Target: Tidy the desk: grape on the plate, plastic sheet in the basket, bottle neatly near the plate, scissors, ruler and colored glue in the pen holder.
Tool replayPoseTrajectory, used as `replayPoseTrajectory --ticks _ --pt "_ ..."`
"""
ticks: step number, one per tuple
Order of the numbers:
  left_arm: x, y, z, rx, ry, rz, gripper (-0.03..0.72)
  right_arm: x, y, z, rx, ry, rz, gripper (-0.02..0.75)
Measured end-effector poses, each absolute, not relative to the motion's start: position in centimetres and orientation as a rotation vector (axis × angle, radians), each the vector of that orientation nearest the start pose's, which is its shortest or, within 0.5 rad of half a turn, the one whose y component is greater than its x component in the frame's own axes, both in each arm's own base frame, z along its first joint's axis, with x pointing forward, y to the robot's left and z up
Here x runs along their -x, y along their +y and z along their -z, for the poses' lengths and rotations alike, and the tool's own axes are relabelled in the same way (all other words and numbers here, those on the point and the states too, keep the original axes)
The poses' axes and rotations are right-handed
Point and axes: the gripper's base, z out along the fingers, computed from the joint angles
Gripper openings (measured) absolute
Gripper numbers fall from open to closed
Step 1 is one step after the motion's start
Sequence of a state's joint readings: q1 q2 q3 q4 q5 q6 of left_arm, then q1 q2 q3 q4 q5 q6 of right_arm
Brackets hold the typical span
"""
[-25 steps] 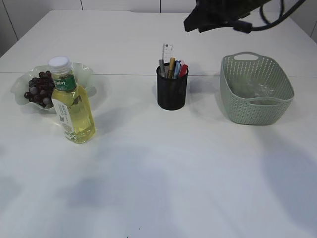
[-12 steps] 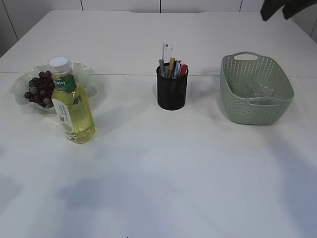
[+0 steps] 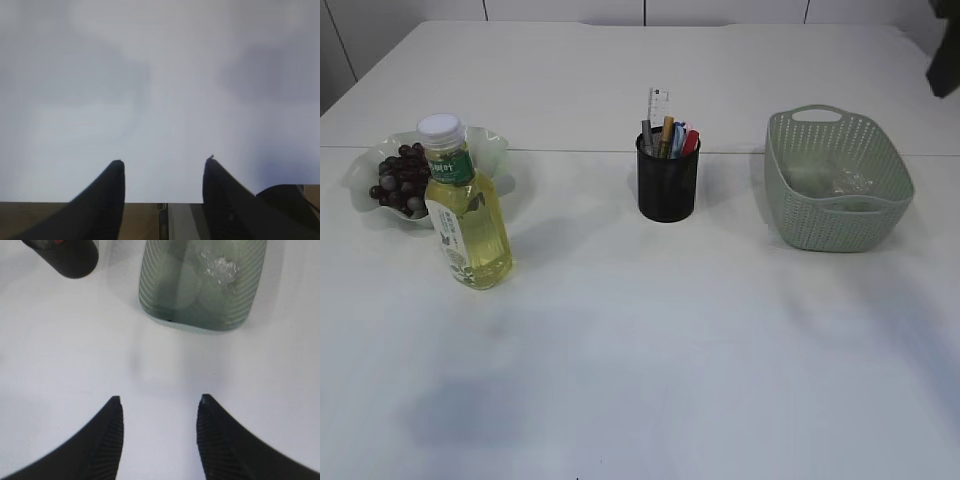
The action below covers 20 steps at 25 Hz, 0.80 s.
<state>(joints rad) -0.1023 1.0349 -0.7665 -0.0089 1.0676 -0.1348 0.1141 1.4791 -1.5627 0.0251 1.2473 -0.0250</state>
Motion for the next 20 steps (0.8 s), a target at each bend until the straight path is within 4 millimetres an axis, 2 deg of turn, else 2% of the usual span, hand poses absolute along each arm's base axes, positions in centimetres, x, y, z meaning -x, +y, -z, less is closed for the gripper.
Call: replayPoseTrajectory --ticks 10,15,20 --pt "-11.2 -1.2 -30.6 0.098 2.721 0.081 0.372 -18.7 2.1 -40.7 0.167 2.533 -0.038 0.386" --pt "-7.9 -0.7 -32.1 0.095 2.581 0.092 0.372 -13.3 1.5 -40.4 0.103 2.46 -0.056 0.386" --pt "-3.9 -0.2 -33.2 0.091 2.399 0.098 0.372 -7.3 0.8 -40.9 0.091 2.308 -0.069 0.386"
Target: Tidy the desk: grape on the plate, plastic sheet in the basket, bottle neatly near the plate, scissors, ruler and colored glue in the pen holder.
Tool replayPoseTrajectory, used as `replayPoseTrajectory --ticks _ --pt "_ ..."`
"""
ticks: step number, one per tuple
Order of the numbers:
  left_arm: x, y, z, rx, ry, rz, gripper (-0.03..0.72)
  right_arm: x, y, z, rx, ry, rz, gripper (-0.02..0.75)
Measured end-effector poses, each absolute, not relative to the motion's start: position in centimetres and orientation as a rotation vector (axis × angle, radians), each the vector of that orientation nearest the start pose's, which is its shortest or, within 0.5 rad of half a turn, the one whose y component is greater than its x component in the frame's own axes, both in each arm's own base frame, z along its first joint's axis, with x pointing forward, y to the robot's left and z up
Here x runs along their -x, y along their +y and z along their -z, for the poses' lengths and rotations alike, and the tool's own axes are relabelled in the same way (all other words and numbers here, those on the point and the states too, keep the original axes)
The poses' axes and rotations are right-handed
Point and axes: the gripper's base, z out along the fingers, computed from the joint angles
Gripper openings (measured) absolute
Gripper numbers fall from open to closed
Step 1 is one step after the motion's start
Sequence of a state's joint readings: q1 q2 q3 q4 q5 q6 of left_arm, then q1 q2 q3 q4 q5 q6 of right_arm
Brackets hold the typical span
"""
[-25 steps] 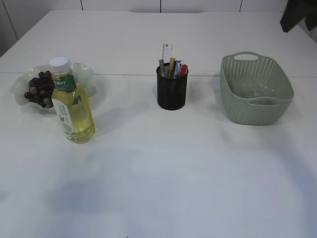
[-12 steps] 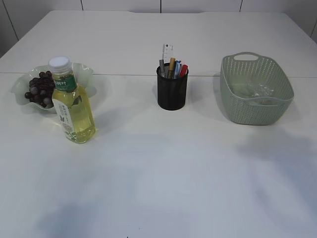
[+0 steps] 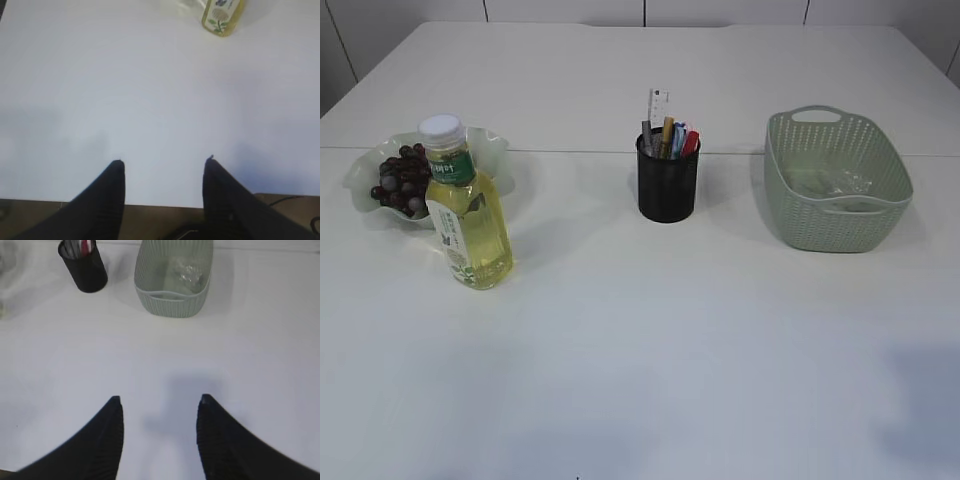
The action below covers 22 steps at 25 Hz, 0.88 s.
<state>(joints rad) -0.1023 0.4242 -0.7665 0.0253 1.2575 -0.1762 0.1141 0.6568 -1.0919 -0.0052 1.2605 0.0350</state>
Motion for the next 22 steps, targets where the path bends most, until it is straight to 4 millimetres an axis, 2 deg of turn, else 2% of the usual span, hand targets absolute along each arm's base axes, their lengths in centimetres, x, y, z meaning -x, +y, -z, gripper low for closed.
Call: replayPoseTrajectory --ticks 4,14,18,22 --pt "-1.5 0.1 -33.4 0.089 2.296 0.112 0.372 -3.1 0.3 -40.6 0.083 2.19 -0.077 0.386" --pt "1.7 0.1 -33.4 0.078 2.152 0.171 0.372 4.7 -0.6 -37.4 0.068 1.967 -0.092 0.386" --pt "2.7 0.2 -33.3 0.076 2.107 0.176 0.372 6.3 -0.9 -35.1 0.061 1.915 -0.08 0.386" --pt "3.9 0.4 -33.2 0.076 2.052 0.173 0.372 5.5 -0.9 -32.6 0.063 1.977 -0.071 0.386"
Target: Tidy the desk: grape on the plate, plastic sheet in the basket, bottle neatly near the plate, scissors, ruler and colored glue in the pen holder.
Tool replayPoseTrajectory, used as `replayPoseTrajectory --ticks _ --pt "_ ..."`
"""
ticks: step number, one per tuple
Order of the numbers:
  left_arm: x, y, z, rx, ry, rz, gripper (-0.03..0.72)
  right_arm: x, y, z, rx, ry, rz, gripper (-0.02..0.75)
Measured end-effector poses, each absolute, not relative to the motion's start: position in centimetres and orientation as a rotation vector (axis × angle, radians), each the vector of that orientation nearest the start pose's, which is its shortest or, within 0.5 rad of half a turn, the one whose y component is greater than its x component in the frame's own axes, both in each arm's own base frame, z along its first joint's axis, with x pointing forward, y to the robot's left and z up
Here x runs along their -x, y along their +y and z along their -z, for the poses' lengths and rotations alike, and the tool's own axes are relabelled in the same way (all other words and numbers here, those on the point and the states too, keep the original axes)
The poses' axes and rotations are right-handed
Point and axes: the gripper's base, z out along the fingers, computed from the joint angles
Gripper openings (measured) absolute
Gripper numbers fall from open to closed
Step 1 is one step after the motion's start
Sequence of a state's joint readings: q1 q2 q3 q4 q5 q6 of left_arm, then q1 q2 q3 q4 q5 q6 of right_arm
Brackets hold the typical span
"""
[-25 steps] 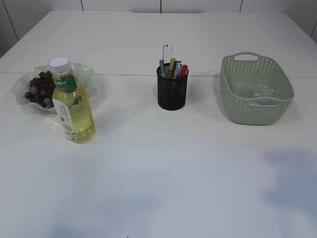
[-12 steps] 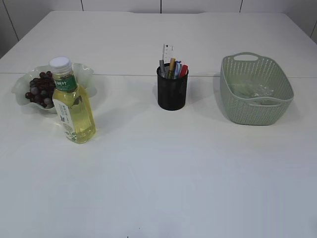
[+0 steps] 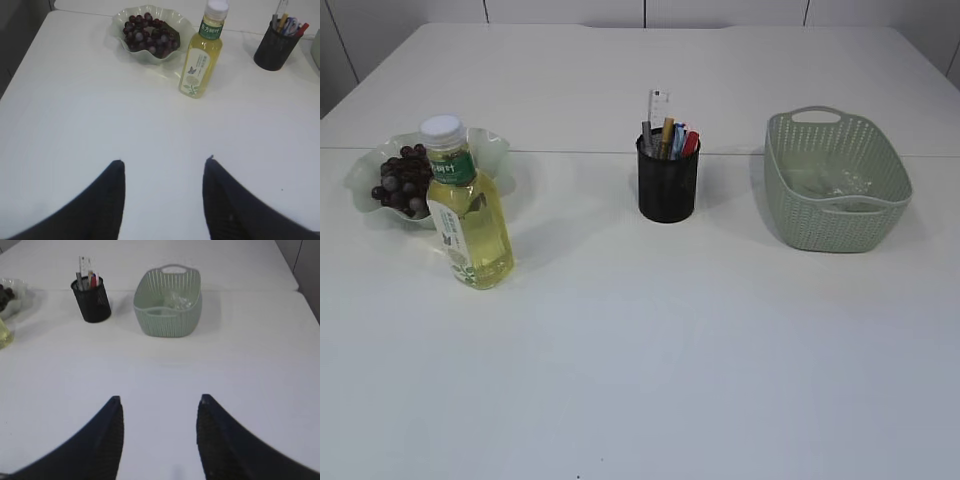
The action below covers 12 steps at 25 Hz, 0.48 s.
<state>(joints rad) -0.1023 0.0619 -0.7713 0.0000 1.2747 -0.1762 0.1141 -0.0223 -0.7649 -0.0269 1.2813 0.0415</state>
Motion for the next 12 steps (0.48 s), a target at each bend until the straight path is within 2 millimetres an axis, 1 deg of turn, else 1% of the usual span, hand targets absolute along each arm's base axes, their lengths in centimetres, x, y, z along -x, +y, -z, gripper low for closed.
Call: replayPoseTrajectory --ticks 4,7,10,12 --pt "4.9 0.5 -33.0 0.074 2.008 0.178 0.372 4.0 -0.6 -30.4 0.07 2.071 -0.076 0.386" --pt "4.9 0.7 -33.1 0.081 2.005 0.154 0.372 3.3 -0.5 -29.1 0.074 2.121 -0.077 0.386" --pt "4.4 1.0 -32.5 0.093 2.027 0.11 0.372 2.6 -0.4 -28.0 0.096 2.152 -0.068 0.386" --pt "3.7 1.0 -31.4 0.097 2.072 0.087 0.372 2.0 -0.3 -27.4 0.104 2.148 -0.064 0.386"
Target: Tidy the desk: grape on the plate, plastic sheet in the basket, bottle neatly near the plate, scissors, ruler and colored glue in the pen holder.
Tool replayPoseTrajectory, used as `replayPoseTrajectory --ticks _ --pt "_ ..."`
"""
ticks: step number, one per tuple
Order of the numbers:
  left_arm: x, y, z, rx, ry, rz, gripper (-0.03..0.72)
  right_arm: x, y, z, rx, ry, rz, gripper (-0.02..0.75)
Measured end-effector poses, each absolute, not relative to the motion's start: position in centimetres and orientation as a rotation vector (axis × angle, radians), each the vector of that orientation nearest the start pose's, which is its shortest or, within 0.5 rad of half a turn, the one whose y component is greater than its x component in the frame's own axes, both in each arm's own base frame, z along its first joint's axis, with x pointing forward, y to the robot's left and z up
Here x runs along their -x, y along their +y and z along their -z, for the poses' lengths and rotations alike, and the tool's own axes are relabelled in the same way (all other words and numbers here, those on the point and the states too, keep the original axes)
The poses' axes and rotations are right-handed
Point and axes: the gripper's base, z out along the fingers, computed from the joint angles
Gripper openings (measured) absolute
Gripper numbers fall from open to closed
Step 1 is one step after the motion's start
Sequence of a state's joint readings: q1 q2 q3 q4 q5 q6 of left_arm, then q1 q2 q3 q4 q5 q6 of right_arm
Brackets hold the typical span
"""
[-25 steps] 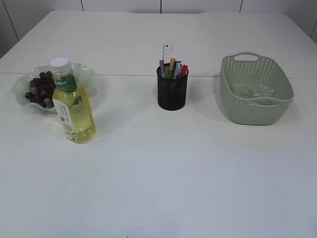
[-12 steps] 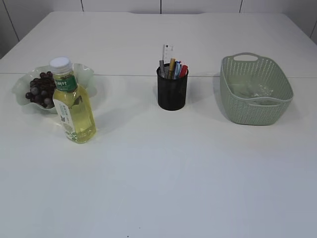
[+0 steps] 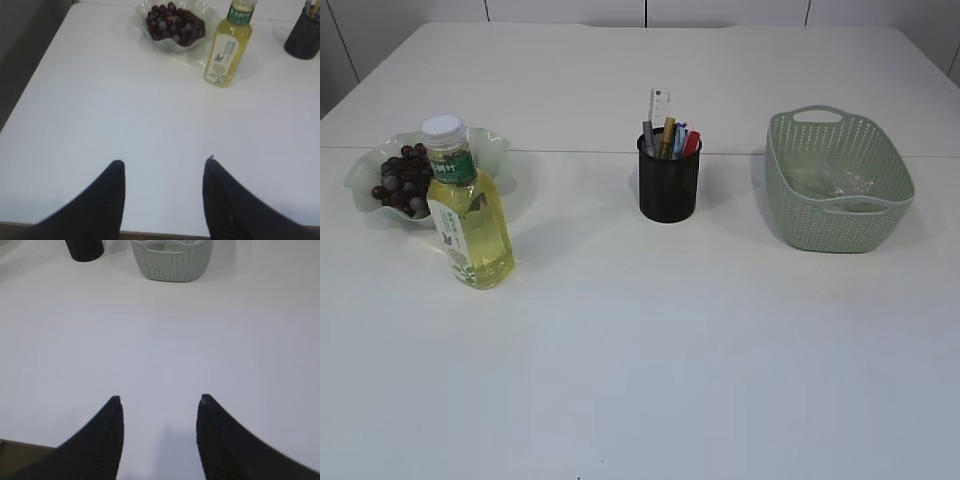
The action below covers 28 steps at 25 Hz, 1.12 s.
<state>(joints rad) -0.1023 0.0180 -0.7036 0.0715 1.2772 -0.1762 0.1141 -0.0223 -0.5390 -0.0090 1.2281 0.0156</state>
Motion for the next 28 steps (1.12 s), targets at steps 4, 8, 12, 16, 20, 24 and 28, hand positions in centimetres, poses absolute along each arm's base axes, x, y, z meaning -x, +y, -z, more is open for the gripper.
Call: replayPoseTrajectory --ticks 4,8,12,16,20,24,28 --pt "2.7 0.9 -29.7 0.094 2.13 0.082 0.372 1.6 -0.3 -27.2 0.106 2.135 -0.064 0.386" --pt "1.9 0.8 -28.8 0.091 2.134 0.08 0.372 1.4 -0.2 -27.0 0.108 2.122 -0.063 0.386" --pt "1.2 0.7 -28.4 0.086 2.108 0.083 0.372 1.3 -0.3 -26.9 0.107 2.12 -0.059 0.386" --pt "0.8 0.6 -28.1 0.082 2.091 0.087 0.372 1.3 -0.3 -26.9 0.119 2.119 -0.052 0.386" --pt "0.7 0.4 -28.1 0.052 2.085 0.108 0.372 1.3 -0.3 -26.9 0.128 2.119 -0.047 0.386" --pt "0.8 0.0 -28.1 0.016 2.087 0.143 0.372 1.3 -0.2 -26.9 0.143 2.118 -0.044 0.386" --pt "0.8 0.0 -28.1 0.013 2.086 0.145 0.372 1.3 -0.2 -26.9 0.145 2.116 -0.043 0.386"
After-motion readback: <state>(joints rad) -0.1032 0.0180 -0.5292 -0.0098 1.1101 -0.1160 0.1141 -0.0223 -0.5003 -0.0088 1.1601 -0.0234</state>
